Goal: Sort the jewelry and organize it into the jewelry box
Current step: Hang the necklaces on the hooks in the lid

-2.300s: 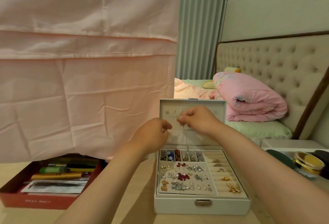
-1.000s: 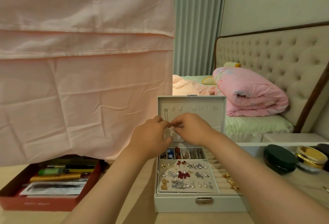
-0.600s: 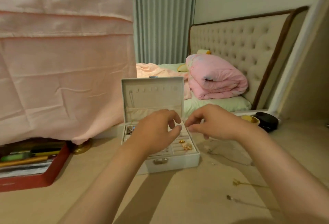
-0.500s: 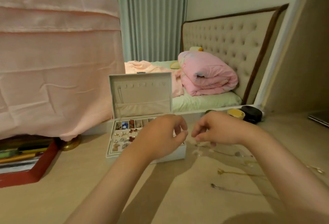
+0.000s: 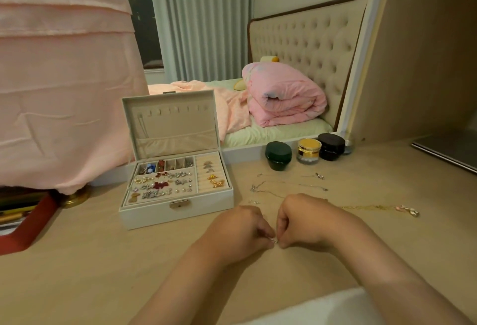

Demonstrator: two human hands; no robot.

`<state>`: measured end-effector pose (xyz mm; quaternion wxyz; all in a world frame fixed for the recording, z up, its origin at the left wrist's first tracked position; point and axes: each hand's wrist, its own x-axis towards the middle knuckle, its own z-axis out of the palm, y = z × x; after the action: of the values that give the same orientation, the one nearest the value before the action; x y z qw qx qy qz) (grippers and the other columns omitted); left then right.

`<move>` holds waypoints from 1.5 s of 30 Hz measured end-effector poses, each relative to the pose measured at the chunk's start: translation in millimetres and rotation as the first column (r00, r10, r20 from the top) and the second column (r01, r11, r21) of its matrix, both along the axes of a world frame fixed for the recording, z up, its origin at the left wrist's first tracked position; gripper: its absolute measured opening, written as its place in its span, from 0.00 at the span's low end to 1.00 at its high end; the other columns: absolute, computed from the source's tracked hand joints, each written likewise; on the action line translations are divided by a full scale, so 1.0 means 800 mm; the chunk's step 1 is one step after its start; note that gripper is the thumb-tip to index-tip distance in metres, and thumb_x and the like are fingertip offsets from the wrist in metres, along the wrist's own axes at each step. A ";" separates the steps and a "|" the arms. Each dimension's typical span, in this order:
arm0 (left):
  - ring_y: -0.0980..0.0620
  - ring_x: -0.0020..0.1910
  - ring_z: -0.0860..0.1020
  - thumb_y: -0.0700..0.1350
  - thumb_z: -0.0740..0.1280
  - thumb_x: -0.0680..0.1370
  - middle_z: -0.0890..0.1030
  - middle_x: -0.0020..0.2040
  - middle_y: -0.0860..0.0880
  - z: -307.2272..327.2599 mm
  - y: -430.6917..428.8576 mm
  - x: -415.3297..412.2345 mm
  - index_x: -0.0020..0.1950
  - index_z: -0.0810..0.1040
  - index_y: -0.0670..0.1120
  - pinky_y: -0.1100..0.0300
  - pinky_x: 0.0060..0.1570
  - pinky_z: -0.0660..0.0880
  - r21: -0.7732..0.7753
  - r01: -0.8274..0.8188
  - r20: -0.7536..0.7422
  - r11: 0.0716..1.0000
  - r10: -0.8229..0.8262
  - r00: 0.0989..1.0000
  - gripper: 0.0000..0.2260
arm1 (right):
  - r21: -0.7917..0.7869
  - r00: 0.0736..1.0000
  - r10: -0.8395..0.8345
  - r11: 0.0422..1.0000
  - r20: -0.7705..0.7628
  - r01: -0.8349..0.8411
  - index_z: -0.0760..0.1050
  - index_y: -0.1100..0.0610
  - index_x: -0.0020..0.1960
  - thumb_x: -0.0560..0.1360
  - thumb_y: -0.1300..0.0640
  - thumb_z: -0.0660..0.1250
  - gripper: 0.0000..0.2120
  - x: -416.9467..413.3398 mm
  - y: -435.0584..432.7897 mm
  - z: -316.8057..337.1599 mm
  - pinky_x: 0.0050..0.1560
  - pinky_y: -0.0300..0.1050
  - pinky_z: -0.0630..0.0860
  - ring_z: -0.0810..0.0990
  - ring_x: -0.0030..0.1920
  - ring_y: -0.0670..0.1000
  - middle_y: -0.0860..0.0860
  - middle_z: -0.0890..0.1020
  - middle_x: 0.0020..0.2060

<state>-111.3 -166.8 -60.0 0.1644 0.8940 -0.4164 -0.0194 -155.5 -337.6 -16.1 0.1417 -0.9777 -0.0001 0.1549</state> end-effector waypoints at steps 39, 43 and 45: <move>0.52 0.40 0.76 0.47 0.67 0.64 0.79 0.38 0.46 0.104 0.267 0.043 0.32 0.80 0.45 0.64 0.45 0.75 -0.464 -0.420 -0.661 0.780 0.011 0.751 0.06 | 0.889 0.904 0.427 0.402 0.027 -0.217 0.79 0.51 0.38 0.72 0.48 0.71 0.08 0.105 0.145 0.049 0.25 0.39 0.65 0.68 0.24 0.49 0.53 0.73 0.30; 0.48 0.44 0.80 0.43 0.67 0.65 0.81 0.41 0.42 0.092 0.293 0.052 0.32 0.78 0.40 0.58 0.51 0.78 -0.486 -0.461 -0.724 0.742 -0.047 0.689 0.06 | 0.832 0.902 0.430 0.513 -0.033 -0.214 0.80 0.53 0.40 0.70 0.45 0.70 0.11 0.112 0.143 0.038 0.31 0.41 0.69 0.71 0.27 0.50 0.52 0.75 0.27; 0.45 0.42 0.81 0.40 0.65 0.66 0.80 0.39 0.39 0.083 0.302 0.058 0.31 0.76 0.40 0.55 0.49 0.79 -0.509 -0.536 -0.767 0.673 -0.072 0.637 0.05 | 0.819 0.898 0.435 0.539 -0.072 -0.196 0.80 0.53 0.38 0.71 0.43 0.70 0.13 0.112 0.138 0.035 0.37 0.44 0.73 0.71 0.27 0.50 0.51 0.74 0.26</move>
<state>-64.7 74.7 6.5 0.6437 0.7233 -0.1572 -0.1942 -66.1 -227.2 12.0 0.5291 -0.7637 -0.2276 0.2916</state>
